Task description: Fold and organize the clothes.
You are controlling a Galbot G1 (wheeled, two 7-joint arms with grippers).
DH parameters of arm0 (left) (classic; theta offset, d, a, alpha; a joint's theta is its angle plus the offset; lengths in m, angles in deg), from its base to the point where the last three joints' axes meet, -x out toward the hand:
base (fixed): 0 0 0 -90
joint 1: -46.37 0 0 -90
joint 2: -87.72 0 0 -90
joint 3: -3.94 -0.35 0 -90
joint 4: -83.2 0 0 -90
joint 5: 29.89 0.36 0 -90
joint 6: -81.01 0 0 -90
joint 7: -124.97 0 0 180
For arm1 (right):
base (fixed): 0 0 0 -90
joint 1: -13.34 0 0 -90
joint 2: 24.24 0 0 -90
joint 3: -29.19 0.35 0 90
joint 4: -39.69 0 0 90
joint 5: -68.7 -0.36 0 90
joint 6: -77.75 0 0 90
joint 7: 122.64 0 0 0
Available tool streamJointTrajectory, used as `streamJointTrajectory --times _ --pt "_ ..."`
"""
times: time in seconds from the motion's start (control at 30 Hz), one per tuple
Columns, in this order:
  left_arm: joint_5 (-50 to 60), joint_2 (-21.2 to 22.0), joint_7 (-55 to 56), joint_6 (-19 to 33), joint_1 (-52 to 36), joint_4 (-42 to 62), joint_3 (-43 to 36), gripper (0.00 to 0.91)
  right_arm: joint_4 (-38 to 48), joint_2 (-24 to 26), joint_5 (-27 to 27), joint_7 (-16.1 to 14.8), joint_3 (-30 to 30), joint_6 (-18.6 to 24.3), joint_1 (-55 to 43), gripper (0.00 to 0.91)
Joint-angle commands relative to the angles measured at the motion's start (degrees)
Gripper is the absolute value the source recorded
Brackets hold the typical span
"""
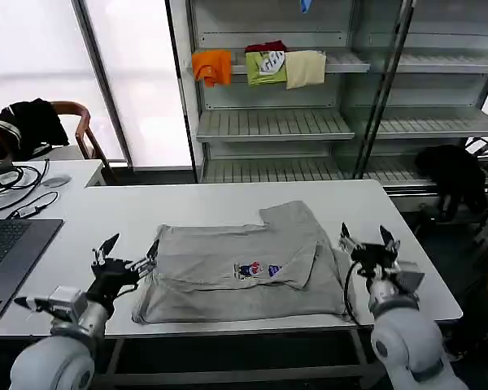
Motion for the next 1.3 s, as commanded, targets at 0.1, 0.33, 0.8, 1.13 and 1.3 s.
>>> streamJointTrajectory --times 0.1,0.33,0.8,1.13,1.3 --pt "-9.4 -3.3 0.8 -1.7 -24.1 21.8 -10.0 0.907 19.9 -0.2 -3.2 -1.7 -6.5 -0.9 -23.8 0.907" --pt "-8.7 0.2 0.3 -1.8 -33.4 36.1 -15.0 0.907 41.0 -3.4 -3.0 -7.1 -12.0 -0.8 -36.5 0.907" --pt "-3.2 5.3 -1.9 -1.9 -40.0 51.7 -19.4 0.907 61.3 -9.0 2.8 -11.8 -13.1 -0.7 -41.2 0.907" --pt "-0.7 5.9 -1.8 -1.9 -37.0 50.9 -19.3 0.907 64.3 -10.9 5.4 -13.1 -13.0 0.1 -39.8 0.907" --pt "0.3 6.1 -1.6 -1.9 -36.1 50.9 -18.7 0.907 63.8 -11.5 5.5 -13.4 -13.0 0.1 -38.6 0.907"
